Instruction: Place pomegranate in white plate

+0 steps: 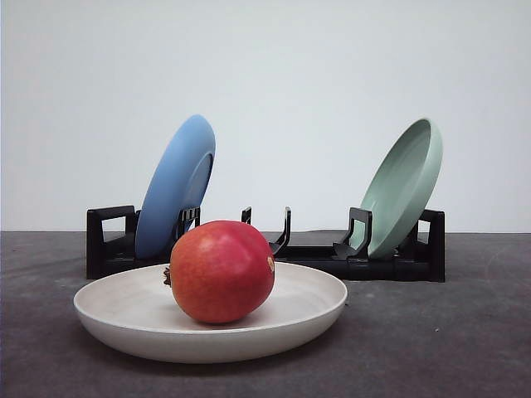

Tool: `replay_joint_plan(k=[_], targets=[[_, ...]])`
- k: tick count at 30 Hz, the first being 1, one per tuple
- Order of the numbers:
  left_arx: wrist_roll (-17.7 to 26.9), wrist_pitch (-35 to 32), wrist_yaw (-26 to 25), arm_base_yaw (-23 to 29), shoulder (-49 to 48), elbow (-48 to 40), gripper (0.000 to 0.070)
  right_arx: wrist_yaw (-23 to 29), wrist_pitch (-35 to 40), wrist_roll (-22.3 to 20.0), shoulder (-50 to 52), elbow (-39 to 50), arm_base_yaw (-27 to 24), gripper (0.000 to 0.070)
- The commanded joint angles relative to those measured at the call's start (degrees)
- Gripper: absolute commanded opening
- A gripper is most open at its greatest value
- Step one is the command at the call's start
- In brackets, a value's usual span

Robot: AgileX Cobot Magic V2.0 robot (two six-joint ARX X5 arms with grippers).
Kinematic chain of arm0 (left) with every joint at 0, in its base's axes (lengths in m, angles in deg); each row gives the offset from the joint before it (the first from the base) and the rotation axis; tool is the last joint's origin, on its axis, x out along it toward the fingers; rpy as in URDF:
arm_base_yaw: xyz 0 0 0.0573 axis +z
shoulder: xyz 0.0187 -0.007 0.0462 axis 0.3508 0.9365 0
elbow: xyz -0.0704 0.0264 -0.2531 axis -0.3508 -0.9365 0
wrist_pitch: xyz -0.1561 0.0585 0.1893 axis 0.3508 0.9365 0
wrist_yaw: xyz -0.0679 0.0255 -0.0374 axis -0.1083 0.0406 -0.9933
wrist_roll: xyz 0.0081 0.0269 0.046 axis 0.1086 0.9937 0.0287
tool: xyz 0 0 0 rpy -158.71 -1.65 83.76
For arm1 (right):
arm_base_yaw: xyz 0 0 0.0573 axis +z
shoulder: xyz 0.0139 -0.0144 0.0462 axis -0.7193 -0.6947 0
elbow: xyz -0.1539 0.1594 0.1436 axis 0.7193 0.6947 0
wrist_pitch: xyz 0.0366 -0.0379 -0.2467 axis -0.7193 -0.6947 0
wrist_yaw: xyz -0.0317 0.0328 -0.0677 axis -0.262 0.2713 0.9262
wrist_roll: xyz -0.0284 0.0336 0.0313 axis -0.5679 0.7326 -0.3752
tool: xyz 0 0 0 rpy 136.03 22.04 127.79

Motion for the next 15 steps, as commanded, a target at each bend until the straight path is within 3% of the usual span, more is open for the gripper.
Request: replay_joint_plan(k=[1,15], targets=[[0.4,0.3,0.1,0.0,0.0,-0.5,0.0,0.0,0.6,0.8,0.1,0.3,0.0,0.001],[0.4,0.3,0.1,0.0,0.0,-0.5,0.0,0.0,0.6,0.8,0.1,0.3,0.0,0.001]])
